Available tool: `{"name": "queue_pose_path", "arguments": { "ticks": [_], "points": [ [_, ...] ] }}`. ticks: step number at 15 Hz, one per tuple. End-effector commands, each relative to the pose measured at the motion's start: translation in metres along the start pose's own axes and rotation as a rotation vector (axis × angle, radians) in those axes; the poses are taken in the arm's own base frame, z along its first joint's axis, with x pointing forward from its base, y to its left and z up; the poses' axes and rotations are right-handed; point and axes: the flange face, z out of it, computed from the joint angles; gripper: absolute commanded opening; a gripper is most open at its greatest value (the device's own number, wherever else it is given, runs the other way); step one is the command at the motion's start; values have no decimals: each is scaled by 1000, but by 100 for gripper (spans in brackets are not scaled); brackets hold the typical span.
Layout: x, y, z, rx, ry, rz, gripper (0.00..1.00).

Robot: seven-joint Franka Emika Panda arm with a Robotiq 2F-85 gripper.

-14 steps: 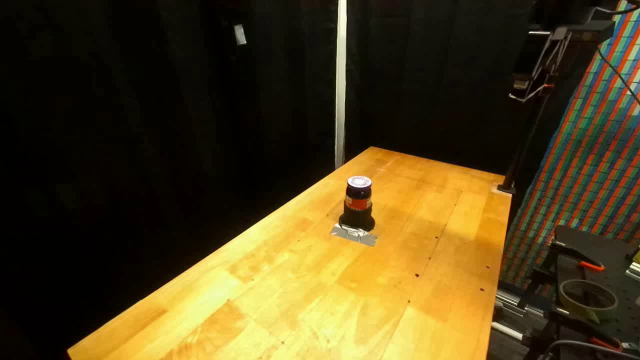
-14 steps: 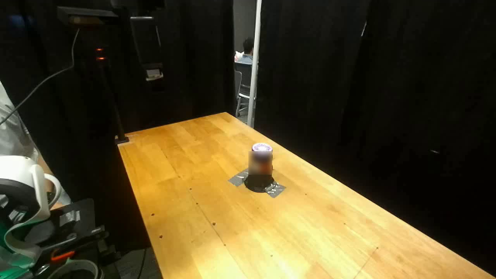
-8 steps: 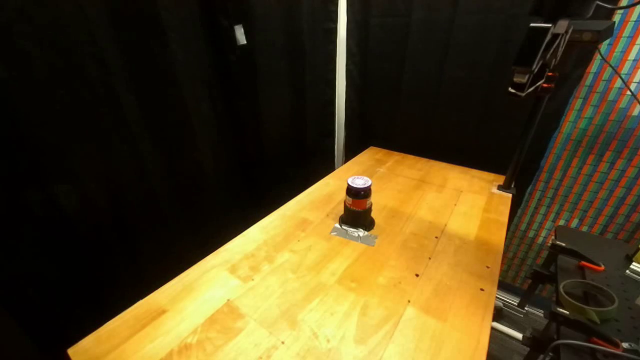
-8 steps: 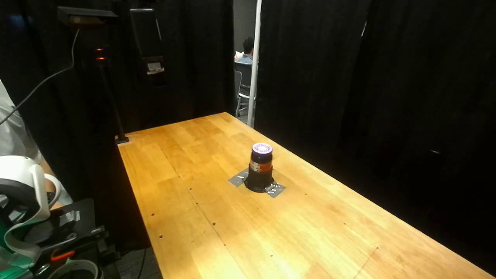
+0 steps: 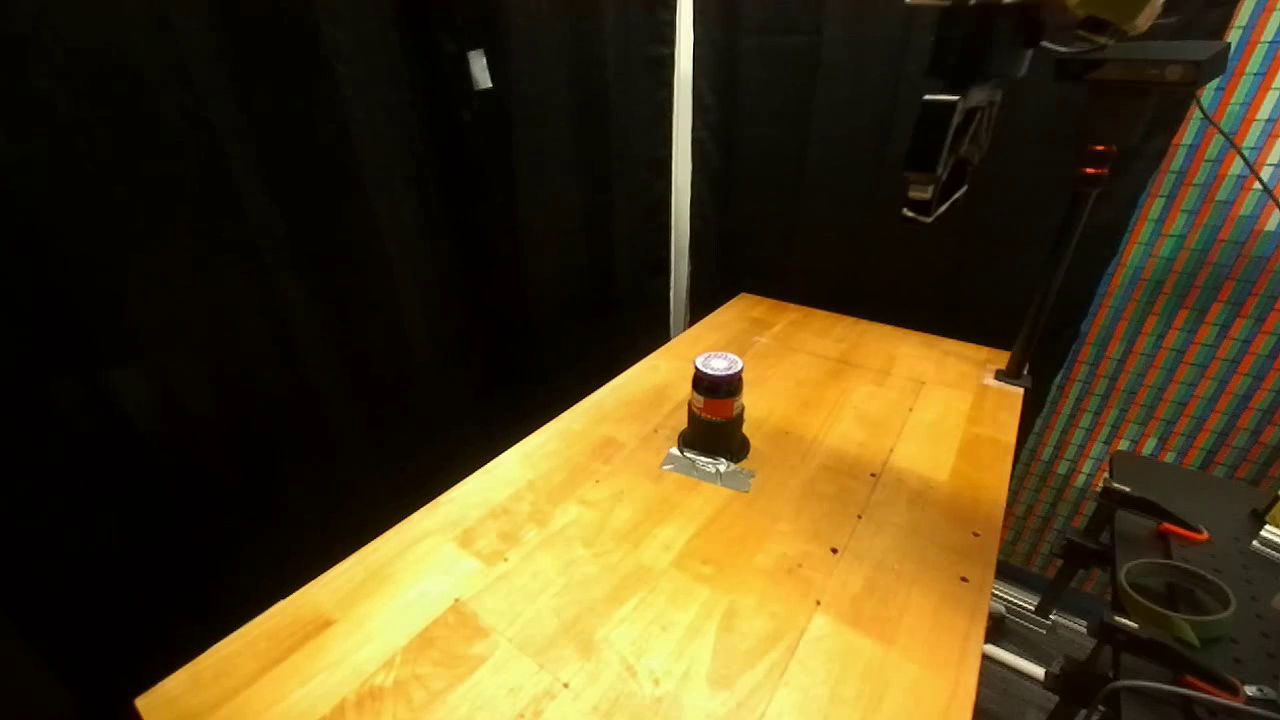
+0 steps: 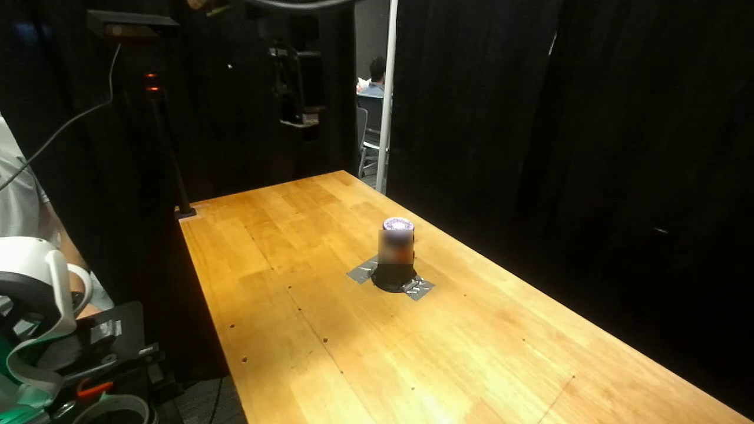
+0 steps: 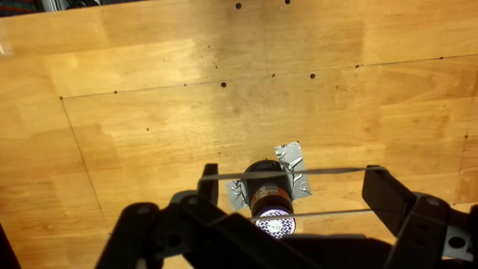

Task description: Put the rubber band on the cup

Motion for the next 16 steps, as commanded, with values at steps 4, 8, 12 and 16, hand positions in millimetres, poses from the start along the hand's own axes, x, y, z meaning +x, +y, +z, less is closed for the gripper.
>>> {"name": "queue_pose_path", "arguments": {
  "ticks": [4,8,12,16],
  "points": [
    [129,-27,87,54,69,-43,100],
    [175,-40,149,39,107,-58,100],
    [201,-45,192,-16,150,-82,100],
    [214,-36,213,-30,135,-76,100]
  ]
}}
